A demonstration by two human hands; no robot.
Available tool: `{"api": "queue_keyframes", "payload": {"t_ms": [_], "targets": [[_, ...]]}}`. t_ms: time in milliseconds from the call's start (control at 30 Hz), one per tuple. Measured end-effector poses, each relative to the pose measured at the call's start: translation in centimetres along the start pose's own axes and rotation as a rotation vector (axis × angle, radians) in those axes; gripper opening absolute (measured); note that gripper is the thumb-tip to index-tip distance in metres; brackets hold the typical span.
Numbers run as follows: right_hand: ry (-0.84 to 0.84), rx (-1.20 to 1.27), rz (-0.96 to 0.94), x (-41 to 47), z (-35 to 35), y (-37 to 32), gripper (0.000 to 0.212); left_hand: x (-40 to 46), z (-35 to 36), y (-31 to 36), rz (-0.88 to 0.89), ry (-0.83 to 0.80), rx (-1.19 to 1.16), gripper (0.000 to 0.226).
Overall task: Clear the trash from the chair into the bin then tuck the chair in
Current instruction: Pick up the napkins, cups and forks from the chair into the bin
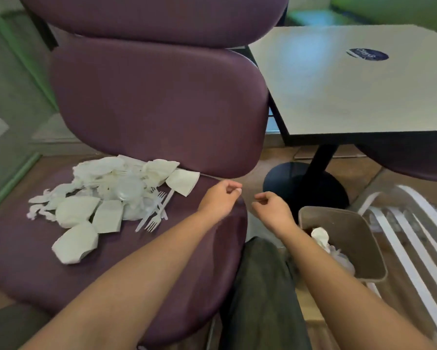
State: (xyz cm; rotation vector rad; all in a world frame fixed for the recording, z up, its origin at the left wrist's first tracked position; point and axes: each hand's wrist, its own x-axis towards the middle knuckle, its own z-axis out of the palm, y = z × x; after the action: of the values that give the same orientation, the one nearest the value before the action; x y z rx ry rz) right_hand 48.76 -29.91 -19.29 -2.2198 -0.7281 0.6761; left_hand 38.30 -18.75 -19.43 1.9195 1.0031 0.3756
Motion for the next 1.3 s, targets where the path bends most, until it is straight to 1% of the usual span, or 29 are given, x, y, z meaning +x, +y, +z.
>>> {"api": "queue_keyframes", "payload": {"t_ms": [233,300,433,500,600,667,800,867,900,1000,1100,1200,1300], "targets": [[-0.124,-0.033,-0.094,-0.6,8.1,-6.7,0.018,-2.0,-9.1,-6.6,-0.111,0.183,0.035,0.019],[-0.15,-0.056,-0.116,-0.7,10.2,-8.1,0.017,-2.6,-11.2,-8.5,-0.13,0.204,0.085,0.02],[-0.219,-0.113,-0.158,-0.7,14.1,-10.3,0.021,-3.5,-14.6,-11.9,-0.178,0.28,0.242,0.022],[-0.253,-0.151,-0.172,-0.7,15.9,-10.9,0.021,-3.8,-15.7,-13.1,-0.226,0.286,0.287,0.023],[-0.292,-0.25,-0.173,-0.5,18.5,-11.1,0.02,-4.1,-16.1,-14.5,-0.291,0.245,0.298,0.011],[-0.282,-0.335,-0.155,-0.4,19.9,-11.0,0.026,-4.3,-15.8,-15.1,-0.309,0.217,0.321,0.012],[-0.204,-0.458,-0.112,0.3,21.9,-11.0,0.052,-4.4,-14.9,-15.9,-0.332,0.206,0.455,0.028],[-0.164,-0.496,-0.109,0.4,22.3,-11.2,0.062,-4.2,-14.7,-16.3,-0.334,0.203,0.461,0.024],[-0.154,-0.507,-0.102,0.5,22.4,-11.3,0.062,-4.1,-14.6,-16.4,-0.336,0.203,0.444,0.019],[-0.166,-0.47,-0.056,0.8,22.3,-11.3,0.05,-4.0,-14.7,-16.9,-0.329,0.198,0.401,0.016],[-0.215,-0.39,0.001,1.1,21.9,-11.1,0.044,-4.2,-14.7,-17.0,-0.314,0.182,0.364,0.024],[-0.265,-0.345,0.056,1.0,21.1,-10.7,0.033,-4.6,-14.4,-16.8,-0.267,0.13,0.423,0.036],[-0.275,-0.271,0.083,0.2,19.4,-10.3,0.028,-4.9,-13.8,-16.2,-0.22,0.133,0.439,0.04]]}}
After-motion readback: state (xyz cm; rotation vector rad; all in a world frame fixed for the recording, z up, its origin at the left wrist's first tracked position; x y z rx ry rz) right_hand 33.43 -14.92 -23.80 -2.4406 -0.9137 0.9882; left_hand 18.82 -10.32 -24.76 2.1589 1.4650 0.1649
